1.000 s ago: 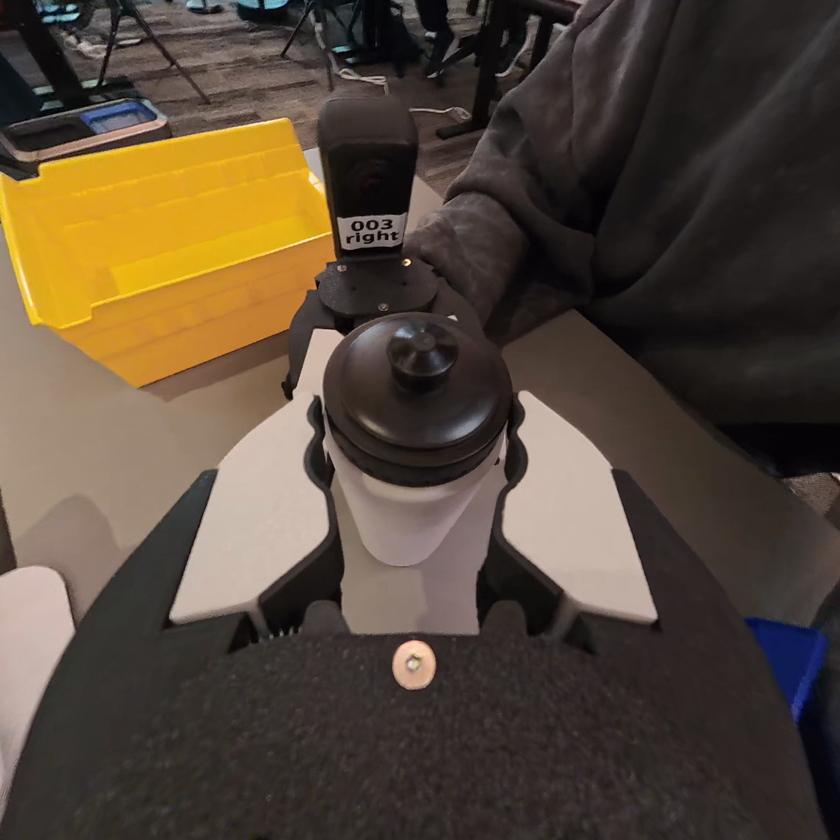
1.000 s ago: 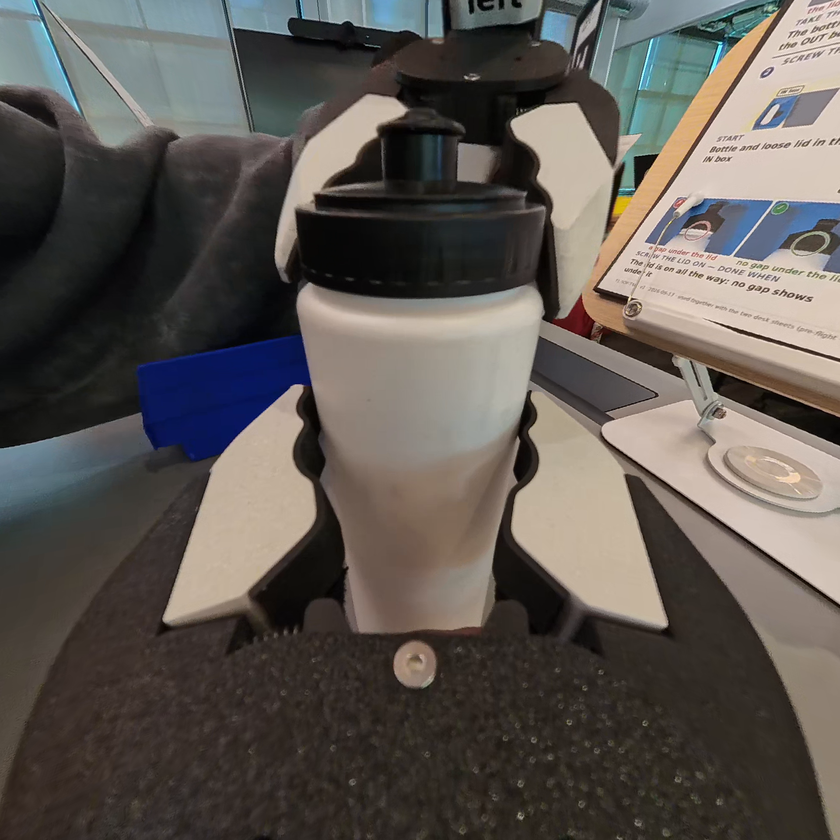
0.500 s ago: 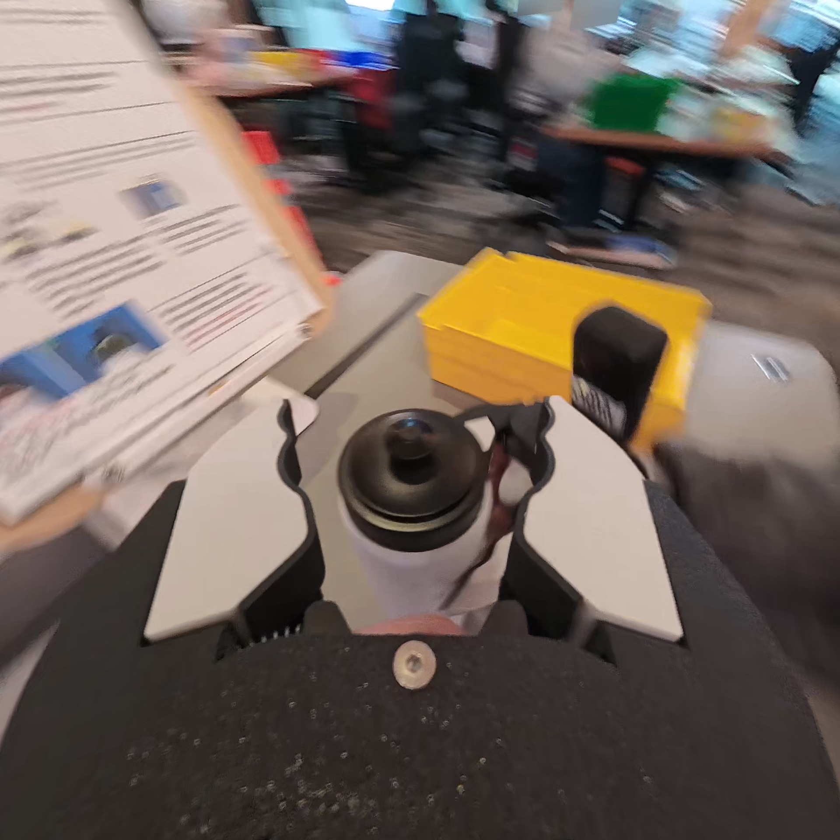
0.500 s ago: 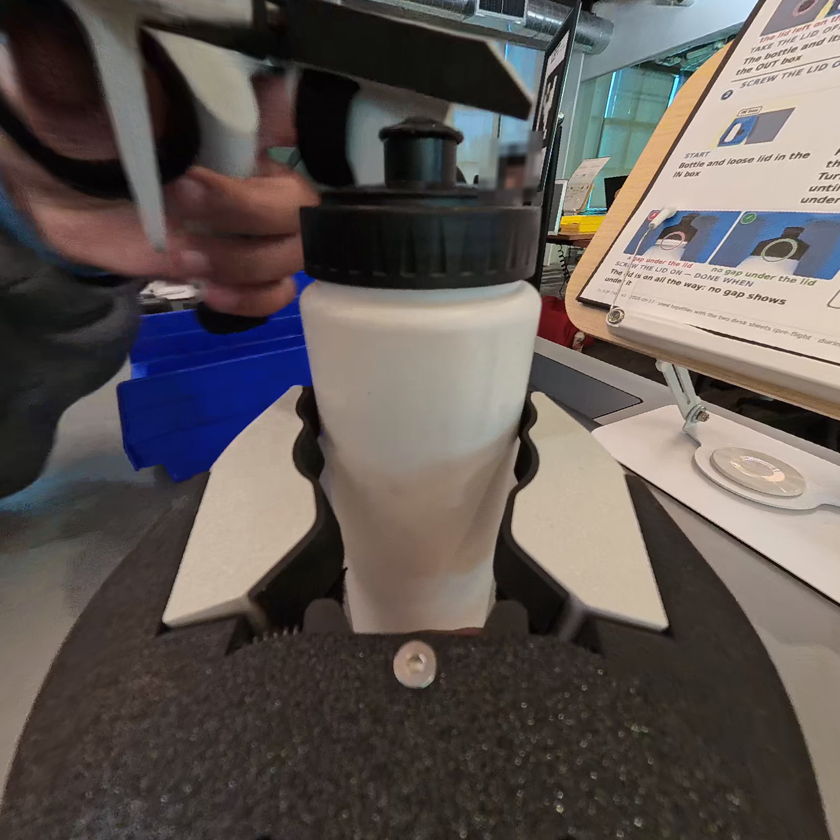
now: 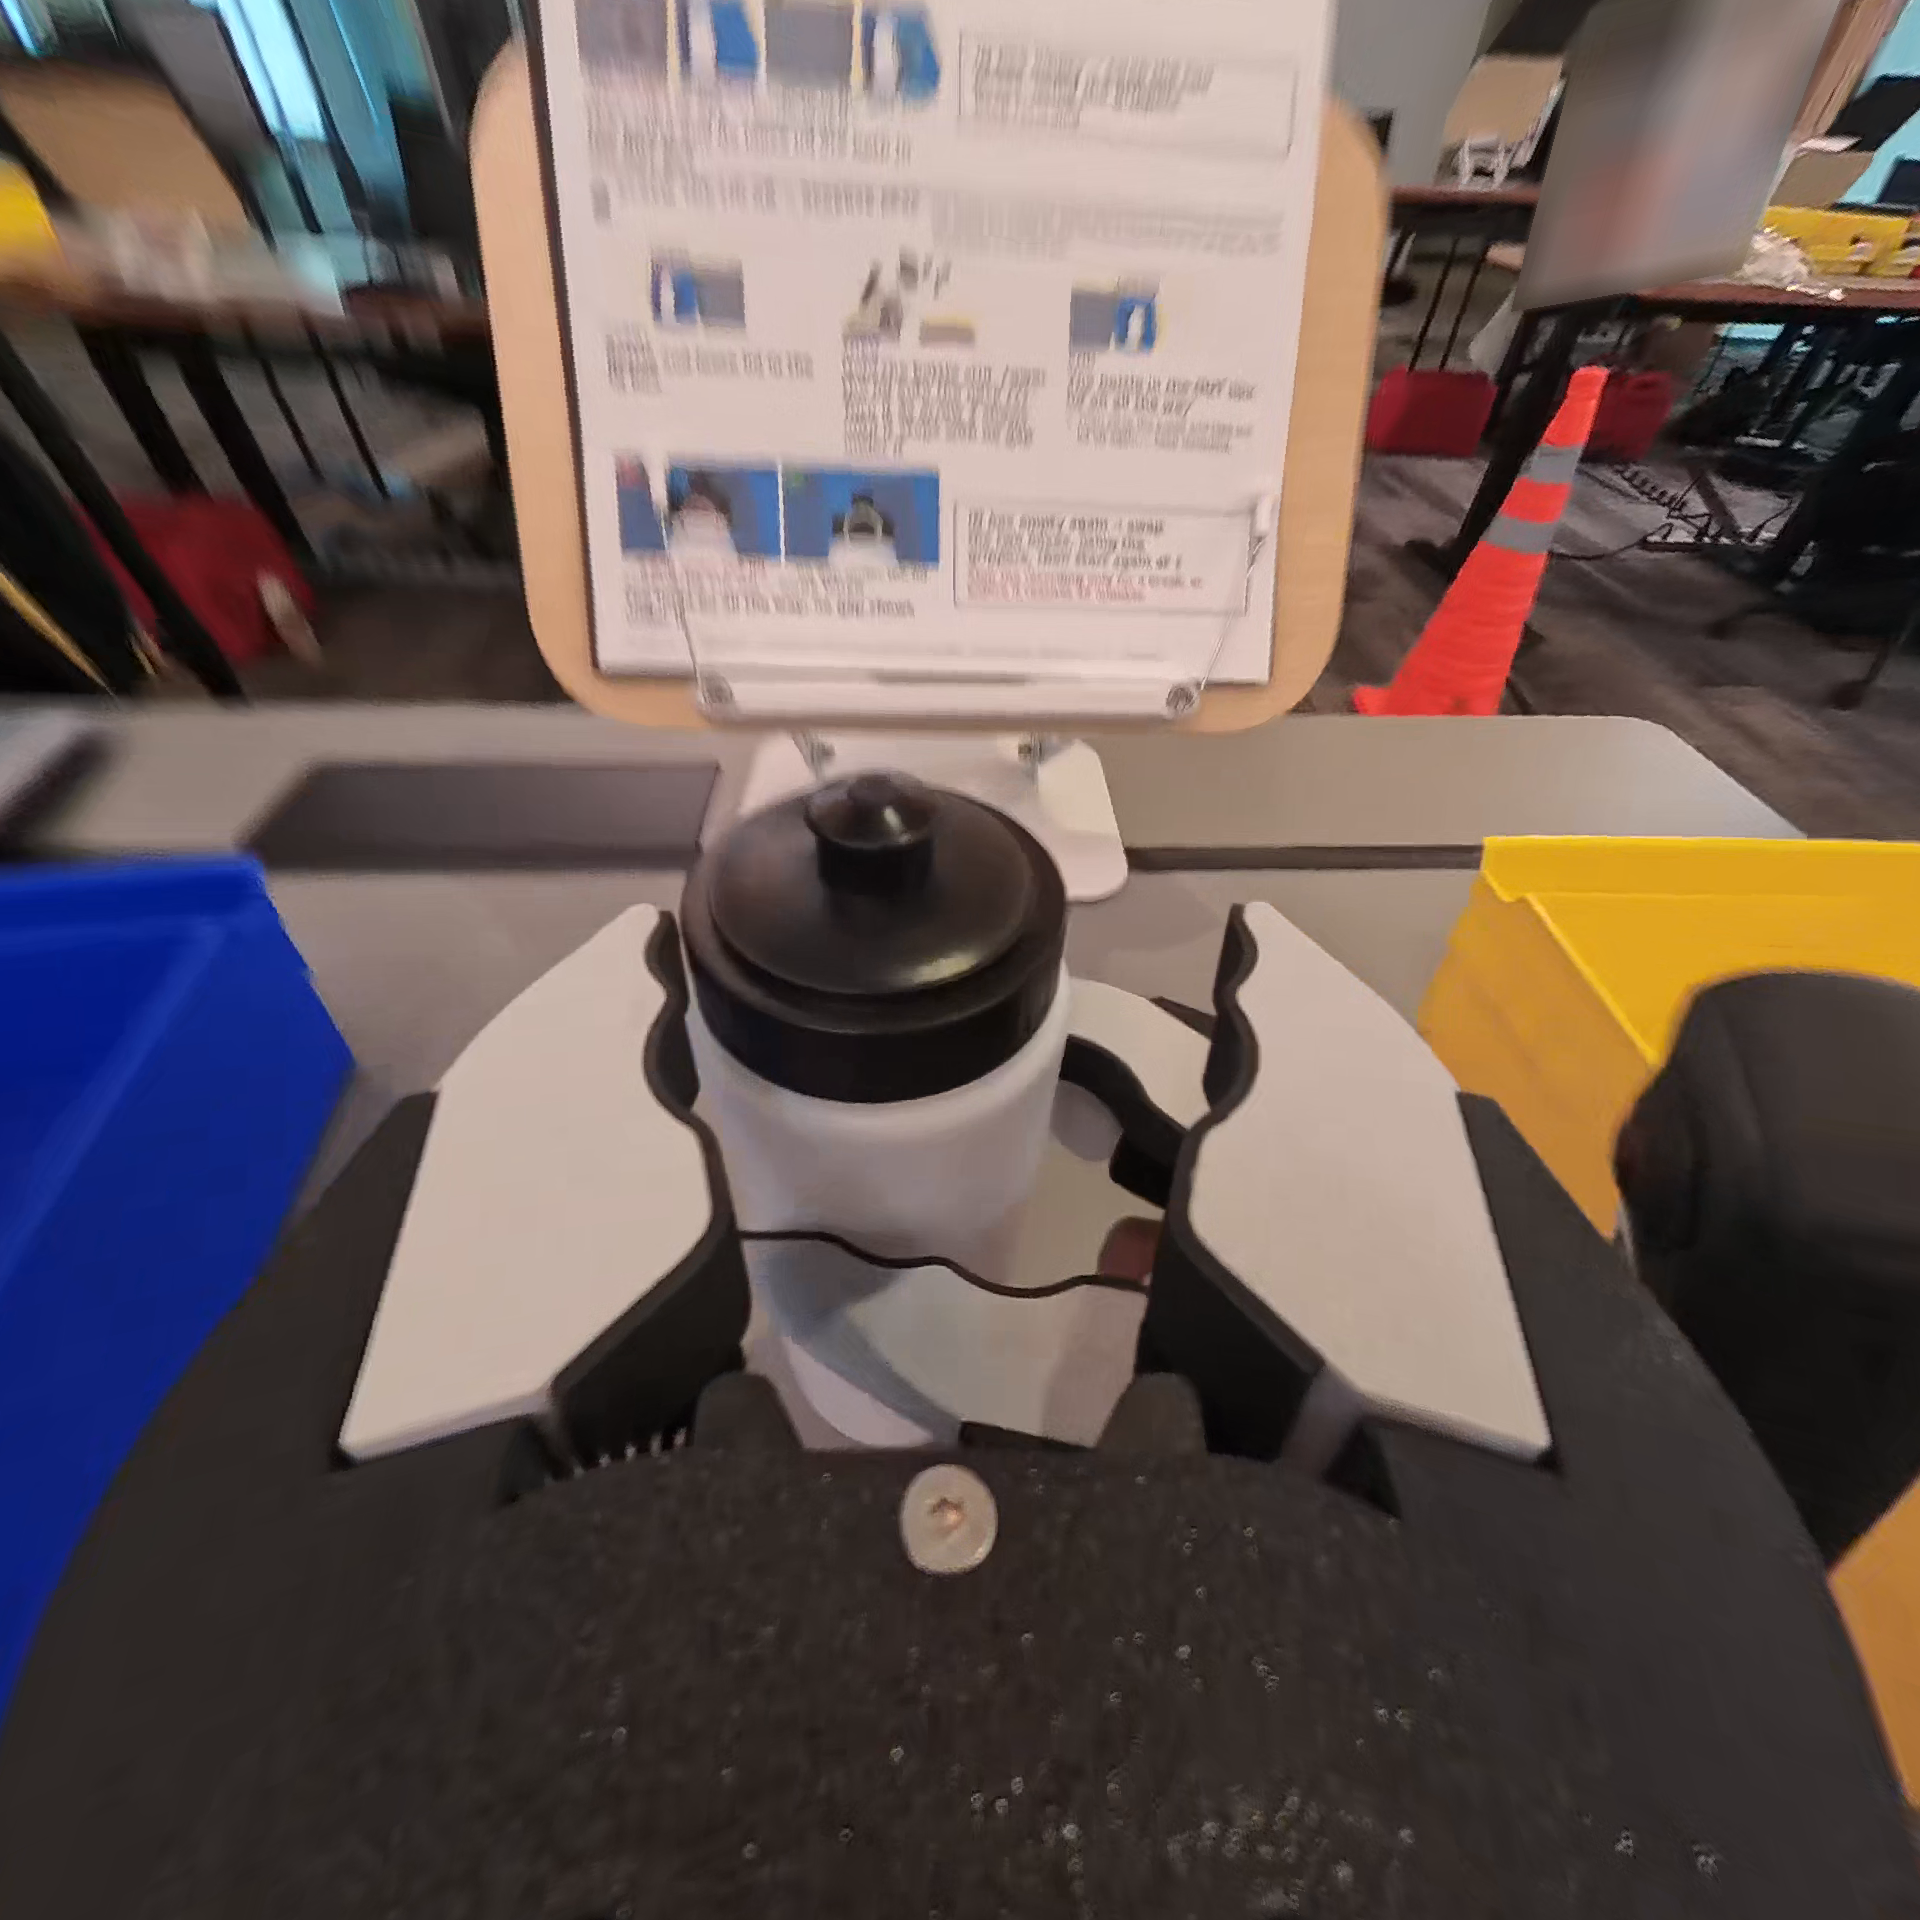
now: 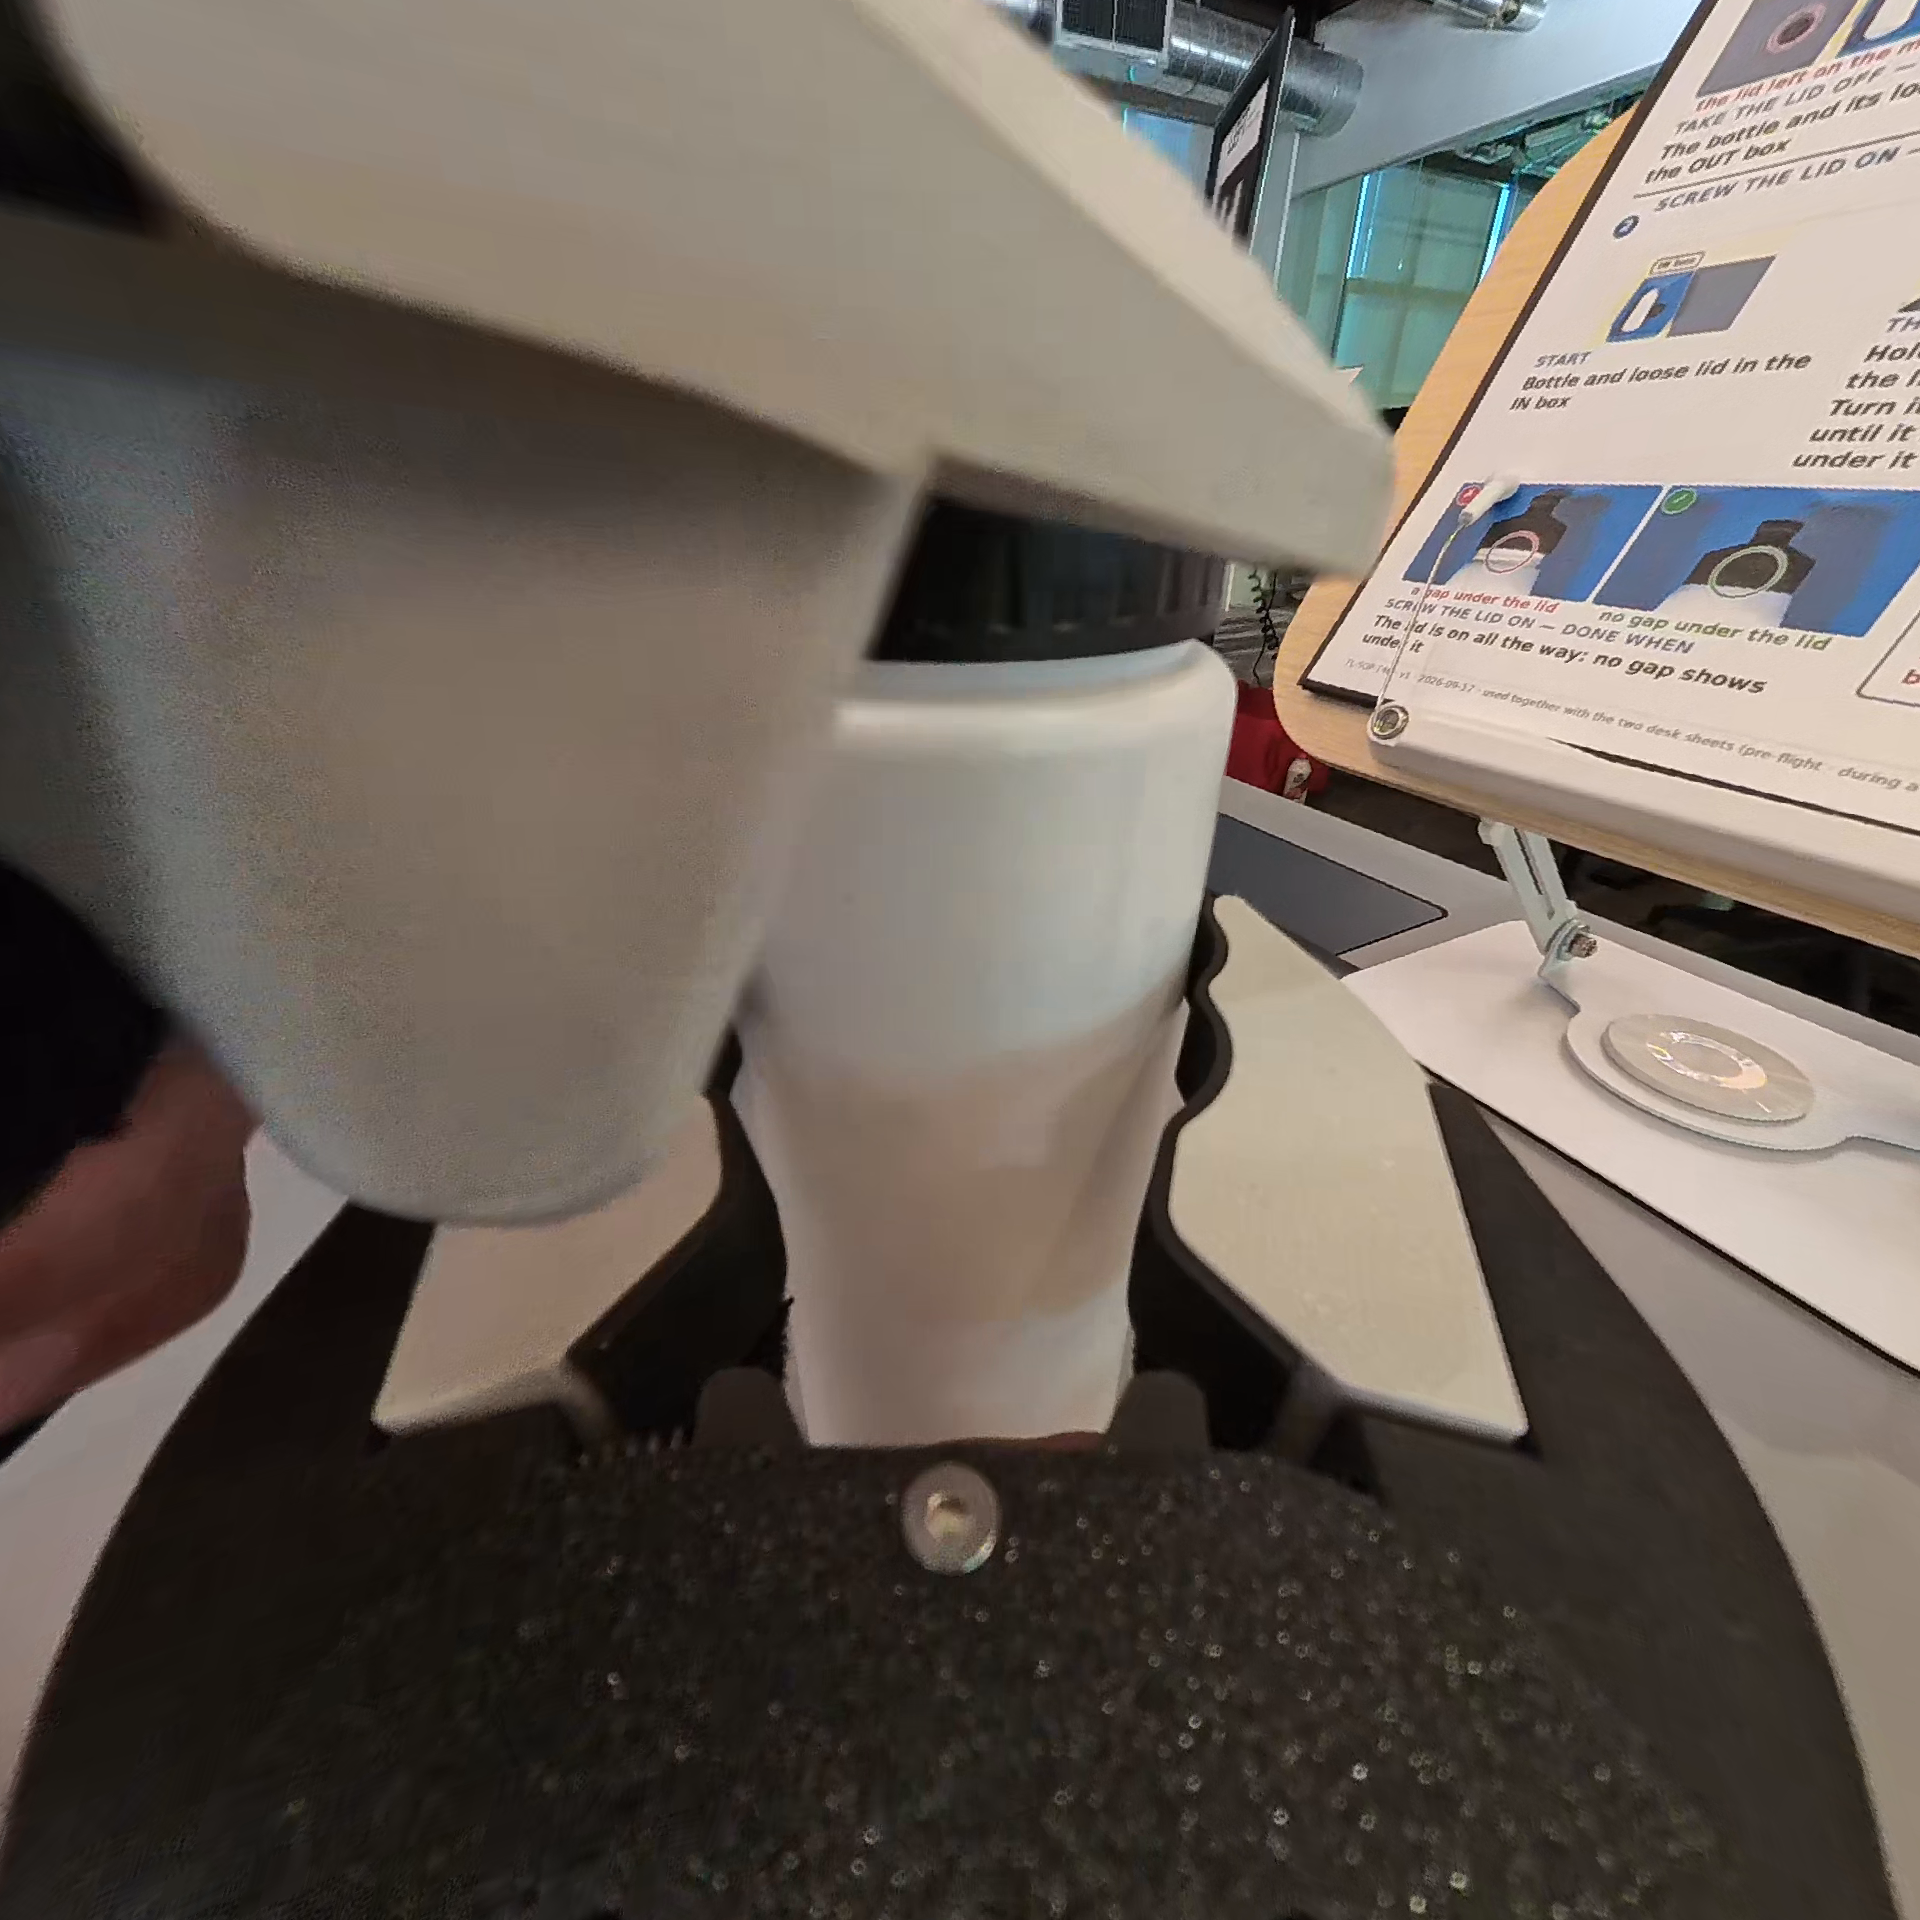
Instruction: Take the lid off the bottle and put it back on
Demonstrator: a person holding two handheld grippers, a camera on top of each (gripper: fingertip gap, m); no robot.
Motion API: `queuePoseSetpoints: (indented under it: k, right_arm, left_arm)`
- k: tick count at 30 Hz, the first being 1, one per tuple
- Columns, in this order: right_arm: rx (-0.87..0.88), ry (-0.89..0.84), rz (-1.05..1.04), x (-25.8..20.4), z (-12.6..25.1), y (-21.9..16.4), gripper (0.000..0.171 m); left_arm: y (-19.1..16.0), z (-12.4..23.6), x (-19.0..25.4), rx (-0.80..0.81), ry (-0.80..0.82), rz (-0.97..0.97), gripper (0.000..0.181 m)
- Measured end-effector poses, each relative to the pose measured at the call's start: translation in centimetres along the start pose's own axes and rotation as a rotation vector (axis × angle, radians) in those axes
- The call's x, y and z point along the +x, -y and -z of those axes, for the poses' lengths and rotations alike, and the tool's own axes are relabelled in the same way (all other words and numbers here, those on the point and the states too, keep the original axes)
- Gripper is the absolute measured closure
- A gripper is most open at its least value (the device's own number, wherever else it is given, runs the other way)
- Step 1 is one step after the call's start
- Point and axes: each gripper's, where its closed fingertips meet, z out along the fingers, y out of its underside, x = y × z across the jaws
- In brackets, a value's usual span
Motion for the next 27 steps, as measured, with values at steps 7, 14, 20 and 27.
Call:
queuePoseSetpoints:
  k: [7, 14, 20, 27]
  right_arm:
    - [-0.011, 0.013, 0.002, -0.1, 0.0, 0.0, 0.087]
    - [-0.012, 0.032, 0.001, -0.2, 0.0, -0.1, 0.087]
    - [-0.014, 0.042, 0.000, -0.2, 0.0, -0.1, 0.087]
    - [-0.011, 0.039, -0.009, 0.1, -0.1, 0.0, 0.087]
  left_arm:
    - [-0.5, -1.2, -1.1, -0.037, -0.058, 0.106, 0.102]
    - [-0.7, -0.8, -0.5, -0.080, -0.357, -0.050, 0.105]
    - [-1.3, -0.4, -0.2, -0.216, -0.661, -0.223, 0.105]
    - [-1.9, -0.2, -0.2, -0.369, -0.934, -0.466, 0.106]
